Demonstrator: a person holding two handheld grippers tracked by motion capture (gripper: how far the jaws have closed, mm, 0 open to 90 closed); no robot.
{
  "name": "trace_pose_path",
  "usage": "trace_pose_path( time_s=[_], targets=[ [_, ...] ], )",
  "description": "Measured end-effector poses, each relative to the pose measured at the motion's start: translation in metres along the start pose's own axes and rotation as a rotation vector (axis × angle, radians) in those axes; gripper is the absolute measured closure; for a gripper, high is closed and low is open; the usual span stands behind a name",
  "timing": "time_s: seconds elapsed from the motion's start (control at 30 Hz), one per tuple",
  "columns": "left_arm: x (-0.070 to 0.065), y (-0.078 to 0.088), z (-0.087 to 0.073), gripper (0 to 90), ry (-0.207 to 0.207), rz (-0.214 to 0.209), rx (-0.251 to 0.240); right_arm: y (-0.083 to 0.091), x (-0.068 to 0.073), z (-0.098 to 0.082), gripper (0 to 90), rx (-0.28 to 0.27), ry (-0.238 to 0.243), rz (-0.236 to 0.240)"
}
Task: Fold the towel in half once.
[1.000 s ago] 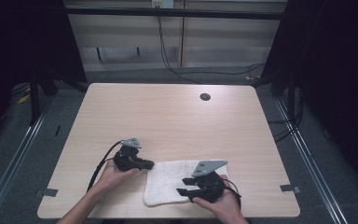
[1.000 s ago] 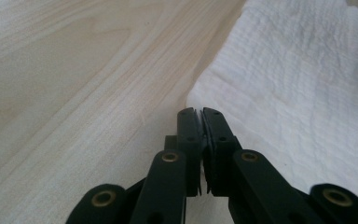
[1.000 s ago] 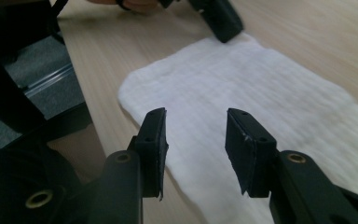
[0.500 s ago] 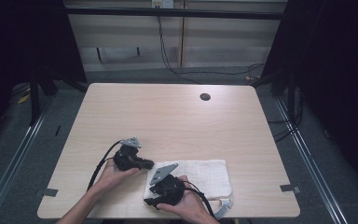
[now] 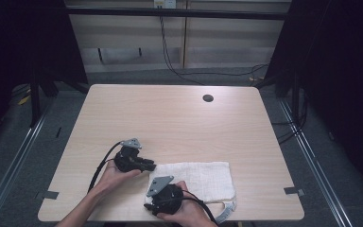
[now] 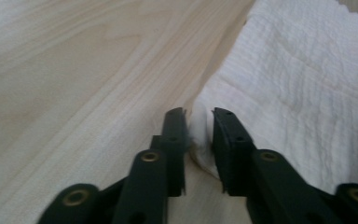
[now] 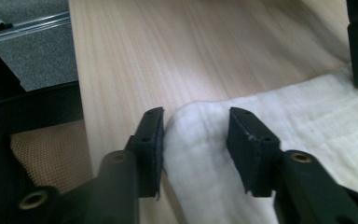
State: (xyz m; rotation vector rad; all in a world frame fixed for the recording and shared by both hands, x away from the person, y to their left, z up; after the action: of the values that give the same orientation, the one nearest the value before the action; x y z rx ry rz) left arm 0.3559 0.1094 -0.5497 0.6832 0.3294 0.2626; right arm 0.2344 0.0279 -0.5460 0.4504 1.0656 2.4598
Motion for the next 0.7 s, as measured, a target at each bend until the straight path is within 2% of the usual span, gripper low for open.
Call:
trace_pose_path(
  time_s=[0.1,0.23,0.27,0.4,0.47,0.53,0.7],
  targets=[
    [0.000,0.000,0.000,66.3,0.011,-0.013,-0.011,0.001,-0.006,0.000,73.3,-0.010,-0.018,-0.010],
    [-0.003,-0.004,0.002,64.6,-0.007,-0.005,-0.016,0.001,-0.010,0.001,79.6,-0.012,-0.023,-0.012],
    [-0.004,-0.004,0.002,66.7,-0.013,0.000,-0.007,0.001,-0.011,0.001,82.1,-0.011,-0.023,-0.017],
    [-0.006,-0.006,0.002,79.2,-0.026,0.016,0.014,0.001,-0.014,0.002,83.6,-0.009,-0.060,0.004],
    [-0.006,-0.006,0.002,85.3,-0.023,0.015,0.014,0.001,-0.013,0.001,83.8,-0.009,-0.067,-0.009],
    [-0.007,-0.006,0.002,87.4,-0.033,0.027,0.020,0.001,-0.013,0.002,84.4,-0.013,-0.066,-0.010],
    [-0.006,-0.005,0.002,87.7,0.007,0.004,0.006,0.002,-0.013,0.002,84.5,-0.021,-0.083,0.000]
  ],
)
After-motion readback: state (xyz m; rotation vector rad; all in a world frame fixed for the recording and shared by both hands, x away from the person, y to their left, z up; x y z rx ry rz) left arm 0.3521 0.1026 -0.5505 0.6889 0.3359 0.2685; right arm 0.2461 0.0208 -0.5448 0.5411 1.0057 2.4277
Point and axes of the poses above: each handheld gripper's, and its own axes: y roughly backward along the jaws, z roughly out of its top, x roughly to its left, the point moved 7 cm from there along -y, roughly forward along the jaws, and after that the axes turned 9 degrees about -y, right-handed, at the moved point
